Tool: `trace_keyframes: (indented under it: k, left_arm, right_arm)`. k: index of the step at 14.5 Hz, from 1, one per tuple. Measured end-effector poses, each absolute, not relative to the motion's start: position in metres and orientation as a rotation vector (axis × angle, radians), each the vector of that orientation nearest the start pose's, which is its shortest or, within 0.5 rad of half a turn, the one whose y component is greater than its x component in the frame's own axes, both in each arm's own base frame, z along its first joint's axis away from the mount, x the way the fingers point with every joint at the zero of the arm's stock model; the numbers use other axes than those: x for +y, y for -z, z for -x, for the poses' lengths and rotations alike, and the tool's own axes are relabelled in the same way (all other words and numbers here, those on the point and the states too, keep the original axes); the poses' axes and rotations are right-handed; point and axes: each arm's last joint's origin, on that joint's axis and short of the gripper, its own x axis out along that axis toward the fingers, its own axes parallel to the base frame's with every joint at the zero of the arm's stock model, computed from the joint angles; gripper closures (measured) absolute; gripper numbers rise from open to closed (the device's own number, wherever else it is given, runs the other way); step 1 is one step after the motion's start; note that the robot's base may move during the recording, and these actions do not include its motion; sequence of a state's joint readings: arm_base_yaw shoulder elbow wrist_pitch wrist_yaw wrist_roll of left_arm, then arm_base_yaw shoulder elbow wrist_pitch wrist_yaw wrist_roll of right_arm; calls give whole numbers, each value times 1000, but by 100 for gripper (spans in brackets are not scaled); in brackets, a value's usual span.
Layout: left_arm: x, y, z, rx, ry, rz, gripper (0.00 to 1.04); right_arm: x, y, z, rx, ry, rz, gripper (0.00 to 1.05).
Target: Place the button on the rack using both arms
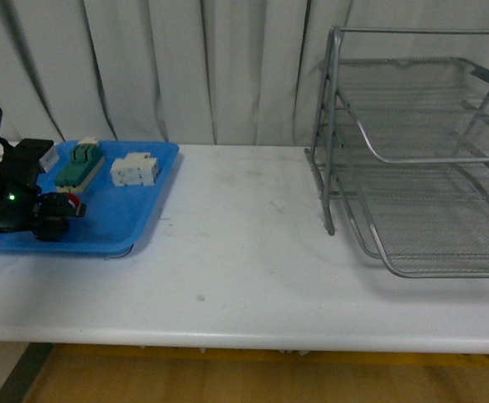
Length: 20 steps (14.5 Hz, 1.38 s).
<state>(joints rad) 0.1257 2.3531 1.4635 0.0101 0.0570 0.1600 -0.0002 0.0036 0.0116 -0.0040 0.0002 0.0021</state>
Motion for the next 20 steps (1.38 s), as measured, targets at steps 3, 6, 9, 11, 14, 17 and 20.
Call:
trace_keyframes:
  k: [3, 6, 9, 11, 14, 17, 20]
  left_arm:
    - [69, -126, -432, 744, 2, -7, 68]
    - [64, -189, -351, 616, 11, 12, 68]
    - [54, -181, -296, 633, 2, -3, 68]
    - [52, -165, -278, 656, -6, 11, 68]
    - [48, -145, -255, 673, -26, 76, 68]
    - [44, -138, -244, 676, -21, 111, 68]
    - [44, -137, -243, 675, -25, 120, 69]
  right_arm:
    - [0, -167, -97, -4, 0, -2, 6]
    - [0, -167, -97, -4, 0, -2, 6]
    - [0, -167, -97, -4, 0, -2, 6]
    - [0, -167, -97, -4, 0, -2, 6]
    - [0, -167, -97, -4, 0, -2, 6]
    - [0, -167, -97, -4, 0, -2, 6]
    - [0, -167, -97, -3, 0, -2, 6]
